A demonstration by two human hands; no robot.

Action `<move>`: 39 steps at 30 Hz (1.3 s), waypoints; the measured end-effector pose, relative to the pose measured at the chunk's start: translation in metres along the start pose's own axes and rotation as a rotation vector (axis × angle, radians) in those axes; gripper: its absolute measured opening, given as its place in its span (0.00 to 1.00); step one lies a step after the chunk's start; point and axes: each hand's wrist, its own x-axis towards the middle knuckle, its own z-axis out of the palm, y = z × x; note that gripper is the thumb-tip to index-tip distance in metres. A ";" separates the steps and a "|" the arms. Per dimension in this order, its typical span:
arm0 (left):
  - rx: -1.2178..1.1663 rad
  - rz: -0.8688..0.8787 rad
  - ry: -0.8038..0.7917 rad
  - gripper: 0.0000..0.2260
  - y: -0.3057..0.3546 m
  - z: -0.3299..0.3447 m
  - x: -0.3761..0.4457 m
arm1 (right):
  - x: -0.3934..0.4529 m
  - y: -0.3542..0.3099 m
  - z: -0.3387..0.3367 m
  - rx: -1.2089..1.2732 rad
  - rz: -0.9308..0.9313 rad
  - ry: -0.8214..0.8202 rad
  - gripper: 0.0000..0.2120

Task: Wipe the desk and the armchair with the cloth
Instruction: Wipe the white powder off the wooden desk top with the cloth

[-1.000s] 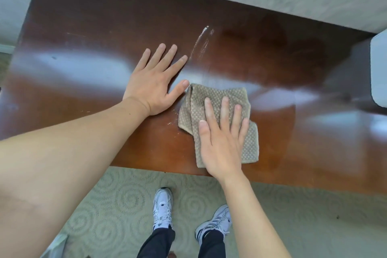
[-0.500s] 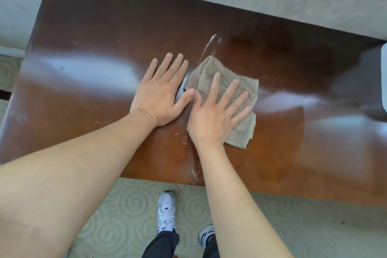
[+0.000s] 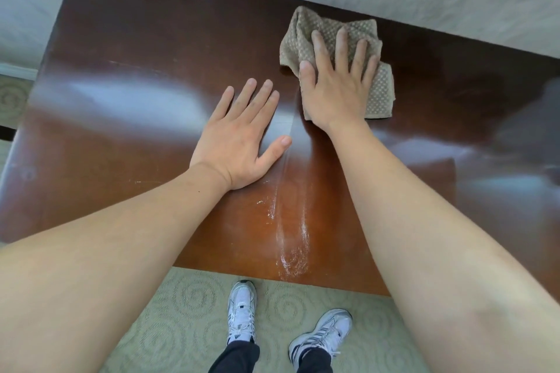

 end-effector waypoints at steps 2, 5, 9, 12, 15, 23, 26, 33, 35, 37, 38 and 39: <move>-0.001 -0.001 0.009 0.37 0.000 0.001 0.000 | -0.011 0.001 0.003 -0.013 -0.055 0.009 0.27; -0.017 0.005 0.011 0.37 0.000 0.000 0.000 | -0.039 -0.002 0.006 -0.015 -0.066 0.029 0.27; -0.060 0.021 0.030 0.35 0.000 -0.002 -0.001 | -0.097 -0.007 0.012 -0.017 -0.012 0.041 0.27; -0.111 0.003 0.042 0.35 0.001 -0.005 -0.002 | -0.144 -0.009 0.016 0.016 0.077 0.019 0.27; -0.108 0.003 0.032 0.35 0.001 -0.006 -0.002 | -0.195 -0.007 0.022 0.021 0.131 -0.001 0.28; -0.093 0.010 0.019 0.37 -0.001 -0.005 0.000 | -0.168 -0.007 0.022 0.053 0.224 0.021 0.27; -0.099 0.018 0.020 0.38 -0.002 -0.004 0.001 | -0.106 -0.007 0.016 0.057 0.202 0.060 0.28; -0.048 -0.043 0.029 0.39 -0.003 0.001 0.001 | 0.003 -0.015 -0.013 0.495 0.190 0.316 0.18; -0.021 -0.076 0.033 0.39 -0.002 0.001 0.001 | 0.018 -0.022 -0.026 0.836 0.306 0.443 0.16; 0.002 -0.106 0.030 0.40 -0.001 0.002 0.002 | 0.027 -0.030 -0.039 1.090 0.349 0.518 0.17; 0.014 -0.116 0.022 0.41 -0.001 0.002 0.002 | 0.029 -0.033 -0.044 1.109 0.324 0.553 0.17; 0.024 -0.125 0.010 0.42 -0.001 0.002 0.002 | 0.032 -0.037 -0.048 1.057 0.265 0.578 0.18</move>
